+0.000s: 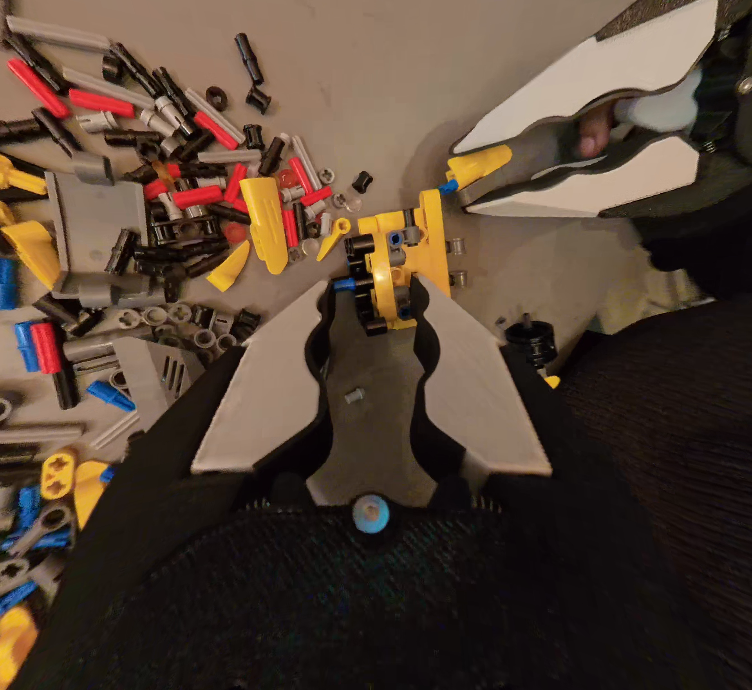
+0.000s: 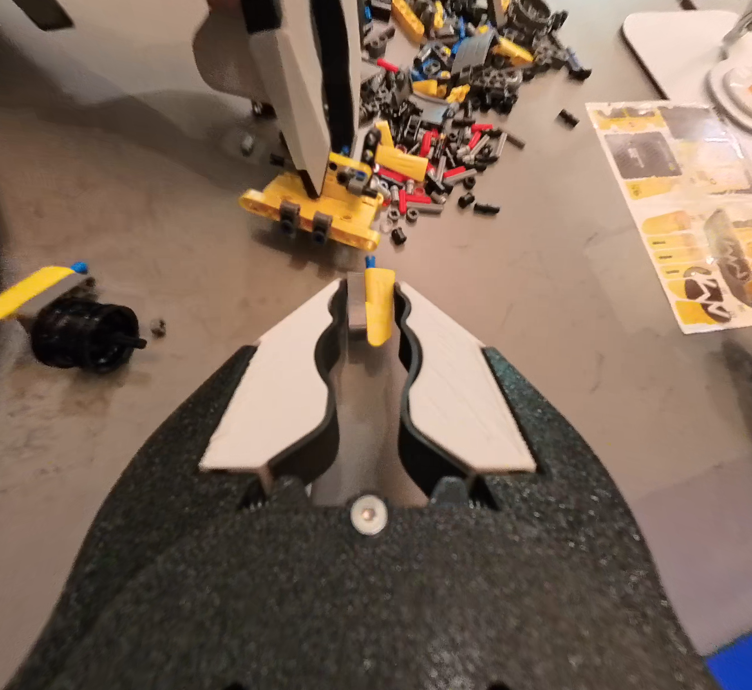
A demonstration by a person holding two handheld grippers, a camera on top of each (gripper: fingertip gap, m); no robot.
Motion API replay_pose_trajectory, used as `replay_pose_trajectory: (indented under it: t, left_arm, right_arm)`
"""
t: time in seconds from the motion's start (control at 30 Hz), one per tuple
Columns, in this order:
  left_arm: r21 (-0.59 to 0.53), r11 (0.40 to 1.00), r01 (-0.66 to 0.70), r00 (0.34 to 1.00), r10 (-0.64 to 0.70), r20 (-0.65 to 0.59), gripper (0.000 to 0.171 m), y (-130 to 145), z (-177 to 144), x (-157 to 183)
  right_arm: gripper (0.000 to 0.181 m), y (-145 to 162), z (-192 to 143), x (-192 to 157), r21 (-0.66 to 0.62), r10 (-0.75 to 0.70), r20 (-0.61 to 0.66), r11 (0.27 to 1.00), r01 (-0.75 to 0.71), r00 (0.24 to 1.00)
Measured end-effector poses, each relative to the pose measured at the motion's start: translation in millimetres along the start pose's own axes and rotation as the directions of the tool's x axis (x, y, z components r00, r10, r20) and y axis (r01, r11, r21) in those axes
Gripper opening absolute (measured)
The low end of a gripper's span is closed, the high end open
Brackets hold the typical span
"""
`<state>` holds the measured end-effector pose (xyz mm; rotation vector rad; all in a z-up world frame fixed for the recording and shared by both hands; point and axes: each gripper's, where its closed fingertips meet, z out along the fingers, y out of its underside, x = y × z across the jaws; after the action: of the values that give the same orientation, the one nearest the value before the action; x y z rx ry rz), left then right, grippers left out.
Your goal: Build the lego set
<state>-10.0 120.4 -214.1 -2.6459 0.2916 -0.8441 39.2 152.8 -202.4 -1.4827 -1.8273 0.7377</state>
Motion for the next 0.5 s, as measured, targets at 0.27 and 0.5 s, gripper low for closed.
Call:
replay_pose_trajectory:
  t: [0.27,0.5]
  left_arm:
    - [0.026,0.999,0.023,1.0,-0.023,-0.004,0.034,-0.8,0.5,0.6]
    - [0.037,0.999,0.003,0.999,-0.005,0.051,0.035,-0.2,1.8,0.3]
  right_arm:
    - [0.022,-6.3,2.0,-6.1,0.031,0.095,0.041,0.995,-0.097,0.995]
    - [0.022,-4.4,7.2,-7.7,0.02,0.175,0.058,0.984,-0.176,0.983]
